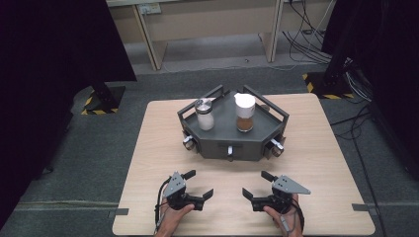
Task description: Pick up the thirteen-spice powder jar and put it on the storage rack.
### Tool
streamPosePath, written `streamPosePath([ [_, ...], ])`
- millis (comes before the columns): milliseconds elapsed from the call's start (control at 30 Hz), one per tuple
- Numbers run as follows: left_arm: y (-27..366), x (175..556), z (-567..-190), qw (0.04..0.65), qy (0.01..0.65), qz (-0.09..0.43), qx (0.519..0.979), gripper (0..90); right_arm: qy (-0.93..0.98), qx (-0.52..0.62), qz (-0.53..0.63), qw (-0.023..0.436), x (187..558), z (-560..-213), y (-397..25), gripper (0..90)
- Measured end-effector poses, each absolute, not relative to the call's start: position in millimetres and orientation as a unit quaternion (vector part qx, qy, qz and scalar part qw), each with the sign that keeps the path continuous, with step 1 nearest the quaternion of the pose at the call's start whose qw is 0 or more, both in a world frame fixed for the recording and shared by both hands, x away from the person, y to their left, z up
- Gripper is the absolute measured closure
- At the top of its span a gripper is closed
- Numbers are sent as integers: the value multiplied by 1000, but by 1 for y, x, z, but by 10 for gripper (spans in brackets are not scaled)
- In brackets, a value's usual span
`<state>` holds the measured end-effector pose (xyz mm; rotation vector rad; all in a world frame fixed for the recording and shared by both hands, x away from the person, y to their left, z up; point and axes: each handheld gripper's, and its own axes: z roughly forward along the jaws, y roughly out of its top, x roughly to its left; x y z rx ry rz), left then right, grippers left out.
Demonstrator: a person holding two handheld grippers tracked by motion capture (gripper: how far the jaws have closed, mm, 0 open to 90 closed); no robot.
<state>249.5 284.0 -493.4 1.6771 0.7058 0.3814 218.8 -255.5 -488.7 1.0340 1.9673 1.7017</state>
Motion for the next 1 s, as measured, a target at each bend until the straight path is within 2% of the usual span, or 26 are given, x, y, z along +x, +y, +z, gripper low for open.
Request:
streamPosePath([
  [1000,283,250,-494,598,303,161,725,4,694,366,596,169,218,-490,-256,11],
])
